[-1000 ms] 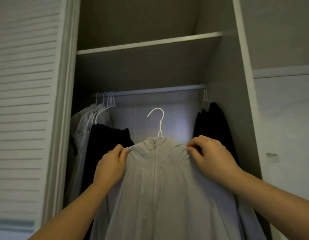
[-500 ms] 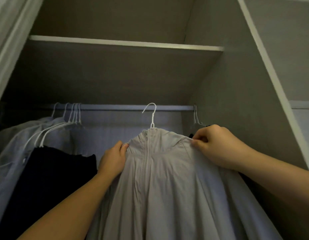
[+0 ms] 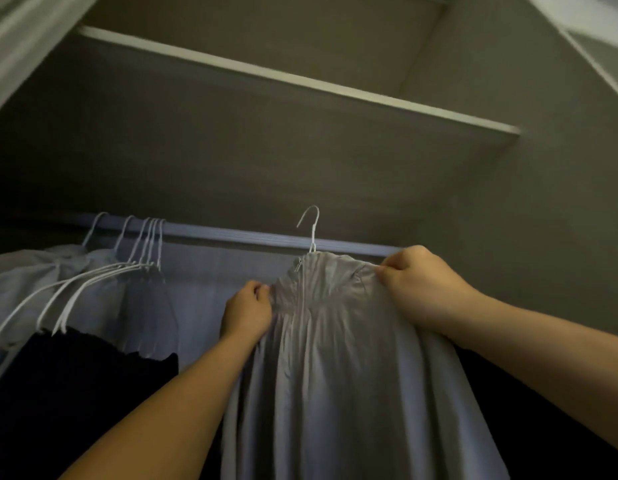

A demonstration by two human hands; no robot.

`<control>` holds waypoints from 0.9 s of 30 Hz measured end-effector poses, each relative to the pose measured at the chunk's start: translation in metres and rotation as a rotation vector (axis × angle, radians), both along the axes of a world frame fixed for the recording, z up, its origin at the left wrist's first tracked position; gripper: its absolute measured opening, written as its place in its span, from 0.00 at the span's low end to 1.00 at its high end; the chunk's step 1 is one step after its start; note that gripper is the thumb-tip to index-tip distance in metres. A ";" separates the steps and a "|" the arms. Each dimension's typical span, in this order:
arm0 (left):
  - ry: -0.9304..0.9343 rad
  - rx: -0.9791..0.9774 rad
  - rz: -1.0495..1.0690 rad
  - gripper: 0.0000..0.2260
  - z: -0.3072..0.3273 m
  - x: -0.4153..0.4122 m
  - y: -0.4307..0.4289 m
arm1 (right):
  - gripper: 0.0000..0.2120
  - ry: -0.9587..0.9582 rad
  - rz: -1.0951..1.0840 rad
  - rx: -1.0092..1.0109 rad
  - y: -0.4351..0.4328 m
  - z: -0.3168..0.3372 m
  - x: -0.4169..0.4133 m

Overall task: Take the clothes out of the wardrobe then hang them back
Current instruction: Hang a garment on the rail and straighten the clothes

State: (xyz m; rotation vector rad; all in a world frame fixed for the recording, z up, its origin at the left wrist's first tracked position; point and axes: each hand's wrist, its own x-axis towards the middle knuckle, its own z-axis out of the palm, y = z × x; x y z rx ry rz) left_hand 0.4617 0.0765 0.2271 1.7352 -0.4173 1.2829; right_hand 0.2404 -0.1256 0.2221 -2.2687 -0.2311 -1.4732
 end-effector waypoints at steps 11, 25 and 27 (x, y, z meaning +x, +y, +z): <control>0.122 0.091 -0.384 0.33 0.004 0.004 -0.011 | 0.12 0.024 -0.111 -0.007 0.049 0.011 0.053; 0.146 0.114 -0.505 0.36 -0.015 0.014 -0.021 | 0.16 0.148 -0.254 -0.109 0.049 -0.007 0.058; 0.152 0.128 -0.479 0.41 -0.014 0.013 -0.023 | 0.25 0.197 -0.349 -0.217 0.052 -0.014 0.051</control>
